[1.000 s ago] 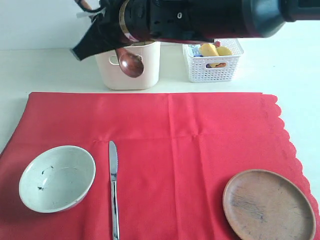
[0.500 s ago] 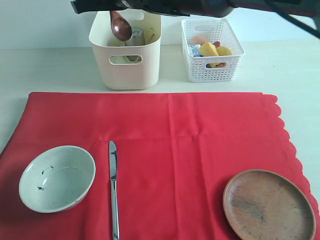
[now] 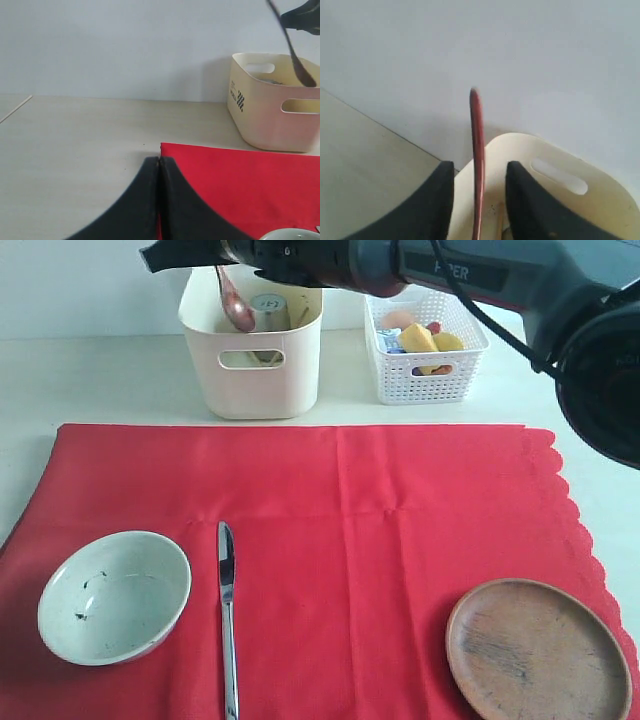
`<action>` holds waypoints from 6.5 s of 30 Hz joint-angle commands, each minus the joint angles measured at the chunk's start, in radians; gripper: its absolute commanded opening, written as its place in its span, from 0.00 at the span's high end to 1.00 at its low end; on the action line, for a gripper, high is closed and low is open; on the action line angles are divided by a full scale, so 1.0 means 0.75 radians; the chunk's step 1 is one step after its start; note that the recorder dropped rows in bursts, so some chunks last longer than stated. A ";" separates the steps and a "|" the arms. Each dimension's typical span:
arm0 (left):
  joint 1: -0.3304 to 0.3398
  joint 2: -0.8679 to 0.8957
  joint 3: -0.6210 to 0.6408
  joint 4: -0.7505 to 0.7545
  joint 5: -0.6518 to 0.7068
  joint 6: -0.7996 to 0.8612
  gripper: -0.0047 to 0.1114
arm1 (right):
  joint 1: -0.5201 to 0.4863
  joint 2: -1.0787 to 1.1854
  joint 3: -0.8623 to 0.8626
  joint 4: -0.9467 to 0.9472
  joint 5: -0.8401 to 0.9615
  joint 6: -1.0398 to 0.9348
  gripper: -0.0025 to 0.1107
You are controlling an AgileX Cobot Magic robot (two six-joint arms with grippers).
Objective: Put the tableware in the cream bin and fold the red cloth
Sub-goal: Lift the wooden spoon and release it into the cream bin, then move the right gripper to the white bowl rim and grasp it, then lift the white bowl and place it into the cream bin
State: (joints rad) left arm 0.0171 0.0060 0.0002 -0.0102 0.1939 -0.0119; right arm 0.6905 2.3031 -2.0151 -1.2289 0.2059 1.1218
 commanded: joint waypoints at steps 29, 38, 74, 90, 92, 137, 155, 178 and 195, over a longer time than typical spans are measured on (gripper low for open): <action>-0.008 -0.008 0.000 0.000 0.004 0.000 0.94 | 0.024 -0.192 -0.011 0.718 0.463 -0.400 0.56; -0.008 -0.008 0.000 0.000 0.004 0.000 0.94 | 0.024 -0.202 -0.008 1.408 0.521 -1.057 0.98; -0.008 -0.008 0.000 0.000 0.004 0.000 0.94 | 0.212 -0.151 -0.008 1.396 0.661 -1.217 0.98; -0.008 -0.008 0.000 0.000 0.004 0.000 0.94 | 0.215 -0.141 0.058 1.773 0.864 -1.640 0.98; -0.008 -0.008 0.000 0.000 0.004 0.000 0.94 | 0.220 -0.141 0.098 1.825 0.874 -1.716 0.98; -0.008 -0.008 0.000 0.000 0.004 0.000 0.94 | 0.374 0.044 0.256 1.768 0.855 -1.817 0.77; -0.008 -0.008 0.000 0.000 0.004 0.000 0.94 | 0.371 -0.123 0.256 1.732 0.904 -1.820 0.98; -0.008 -0.008 0.000 0.000 0.004 0.000 0.94 | 0.135 -0.275 0.256 1.764 0.854 -1.770 0.98; -0.008 -0.008 0.000 0.000 0.004 0.000 0.94 | 0.079 -0.275 0.256 1.749 0.476 -1.605 0.98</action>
State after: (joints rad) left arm 0.0171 0.0060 0.0002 -0.0102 0.1939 -0.0119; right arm 0.7793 2.1115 -1.8244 0.0881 0.6429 -0.1365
